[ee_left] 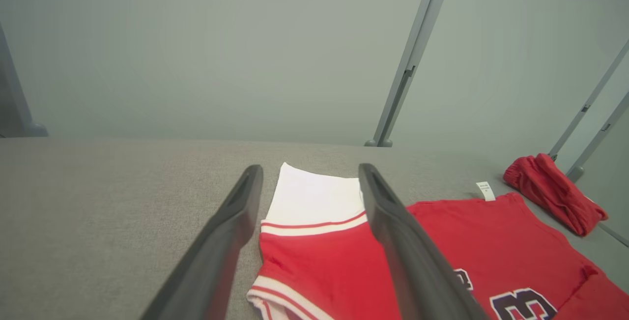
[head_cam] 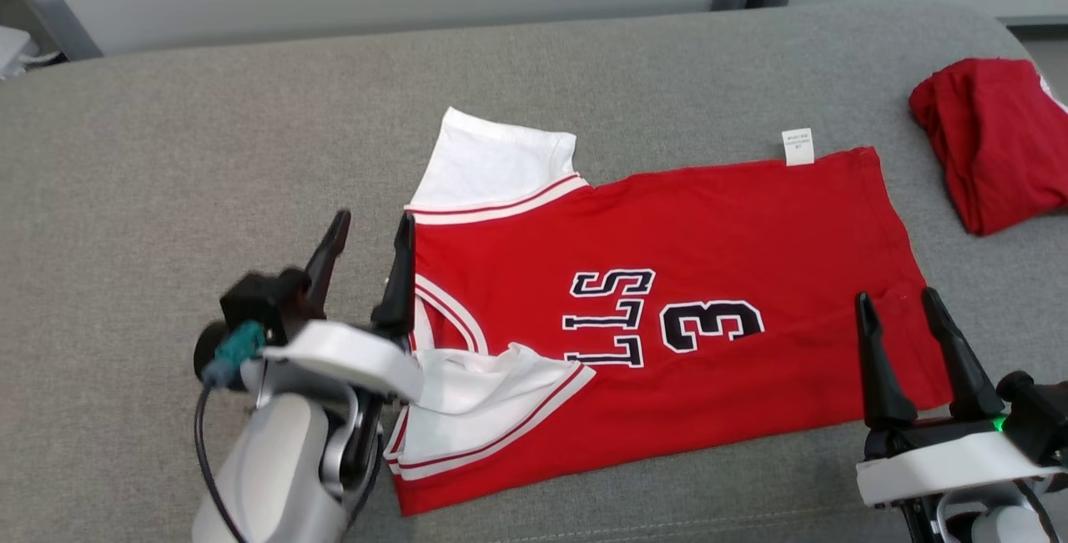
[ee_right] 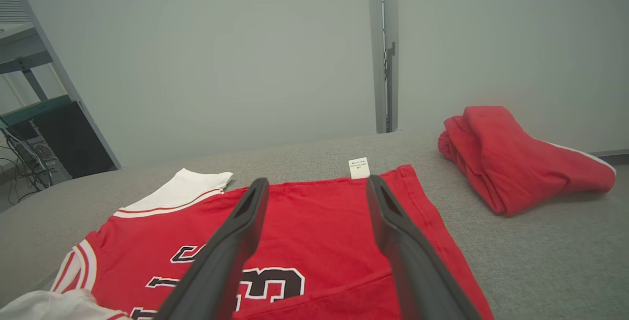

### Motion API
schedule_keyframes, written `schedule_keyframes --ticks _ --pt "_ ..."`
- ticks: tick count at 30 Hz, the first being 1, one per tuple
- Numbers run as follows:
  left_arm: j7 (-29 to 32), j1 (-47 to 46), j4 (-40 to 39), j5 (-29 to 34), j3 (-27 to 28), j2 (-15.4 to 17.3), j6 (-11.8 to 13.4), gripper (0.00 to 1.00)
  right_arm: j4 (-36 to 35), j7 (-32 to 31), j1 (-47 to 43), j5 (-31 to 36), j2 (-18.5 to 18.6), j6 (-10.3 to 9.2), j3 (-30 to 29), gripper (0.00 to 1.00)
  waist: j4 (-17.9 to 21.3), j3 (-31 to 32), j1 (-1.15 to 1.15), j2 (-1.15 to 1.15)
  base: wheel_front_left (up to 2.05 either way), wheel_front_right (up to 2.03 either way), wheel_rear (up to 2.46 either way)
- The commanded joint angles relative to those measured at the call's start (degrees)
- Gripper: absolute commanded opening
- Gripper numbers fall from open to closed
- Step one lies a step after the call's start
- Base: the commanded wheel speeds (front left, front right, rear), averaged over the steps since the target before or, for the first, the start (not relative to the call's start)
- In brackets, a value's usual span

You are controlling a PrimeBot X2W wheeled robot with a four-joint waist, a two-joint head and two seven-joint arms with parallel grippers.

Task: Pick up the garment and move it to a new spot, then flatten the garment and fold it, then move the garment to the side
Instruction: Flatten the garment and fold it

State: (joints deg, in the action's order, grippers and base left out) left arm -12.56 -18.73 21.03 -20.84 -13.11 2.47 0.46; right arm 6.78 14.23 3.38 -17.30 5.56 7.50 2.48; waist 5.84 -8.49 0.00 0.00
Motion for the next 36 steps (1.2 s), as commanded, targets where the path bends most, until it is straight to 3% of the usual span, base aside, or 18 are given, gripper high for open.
schedule_keyframes --ticks 1,8,18,35,36 --pt "0.2 -4.9 0.0 -0.8 1.6 0.4 -0.5 1.0 -1.7 0.8 2.2 -0.3 1.1 -0.01 1.3 1.0 0.8 -3.1 0.0 0.0 0.0 0.0 0.0" --pt "6.1 -22.9 13.7 -2.5 -0.6 0.4 -2.0 1.0 -2.2 0.8 6.2 -0.1 1.6 -0.01 1.8 1.0 2.4 -10.5 0.0 0.0 0.0 0.0 0.0" --pt "12.8 -42.4 33.6 -4.6 0.7 0.7 -1.8 1.0 -2.9 0.8 10.7 -0.3 1.3 -0.01 3.9 1.0 6.2 -18.7 0.0 0.0 0.0 0.0 0.0" --pt "16.5 -56.6 48.7 -0.8 -3.5 4.4 -0.8 1.0 -2.4 0.8 12.7 -0.1 0.2 -0.01 5.1 1.0 10.1 -23.3 0.0 0.0 0.0 0.0 0.0" --pt "16.5 -56.9 49.0 -0.8 -3.6 4.5 -0.9 0.9 -2.4 0.8 12.7 -0.1 0.2 -0.01 5.0 1.0 10.1 -23.3 0.0 0.0 0.0 0.0 0.0"
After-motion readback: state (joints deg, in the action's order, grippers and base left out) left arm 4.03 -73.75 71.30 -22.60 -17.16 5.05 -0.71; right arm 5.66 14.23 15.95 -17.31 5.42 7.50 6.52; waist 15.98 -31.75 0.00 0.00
